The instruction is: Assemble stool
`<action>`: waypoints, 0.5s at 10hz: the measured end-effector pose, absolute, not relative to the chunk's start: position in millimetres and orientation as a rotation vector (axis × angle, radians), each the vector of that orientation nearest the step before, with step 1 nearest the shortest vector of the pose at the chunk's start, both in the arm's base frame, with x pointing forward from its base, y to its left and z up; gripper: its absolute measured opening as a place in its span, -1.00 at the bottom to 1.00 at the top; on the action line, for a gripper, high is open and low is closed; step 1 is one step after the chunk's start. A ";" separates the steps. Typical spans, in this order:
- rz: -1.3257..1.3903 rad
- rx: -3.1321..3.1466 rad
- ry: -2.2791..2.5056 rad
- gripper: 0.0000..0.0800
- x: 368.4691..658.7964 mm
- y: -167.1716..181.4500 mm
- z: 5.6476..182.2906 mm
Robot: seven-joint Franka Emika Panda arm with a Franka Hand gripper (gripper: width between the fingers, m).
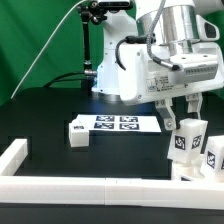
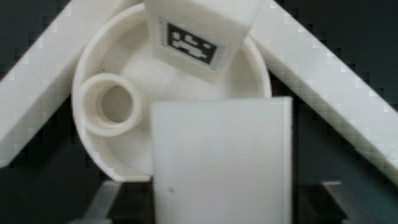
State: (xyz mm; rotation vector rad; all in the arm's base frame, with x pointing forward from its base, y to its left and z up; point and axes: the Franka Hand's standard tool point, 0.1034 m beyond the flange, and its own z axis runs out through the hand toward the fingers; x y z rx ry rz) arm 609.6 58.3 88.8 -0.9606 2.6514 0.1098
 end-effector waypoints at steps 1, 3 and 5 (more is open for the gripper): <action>0.129 -0.992 2.643 0.34 610.0 60.8 93.3; 0.140 -1.080 2.591 0.54 612.3 63.2 107.9; 0.108 -1.259 2.513 0.62 610.7 62.6 103.8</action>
Offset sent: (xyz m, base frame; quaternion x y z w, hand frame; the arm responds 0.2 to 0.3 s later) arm 0.0000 0.0000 0.0000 0.0000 0.0000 -0.0650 0.9979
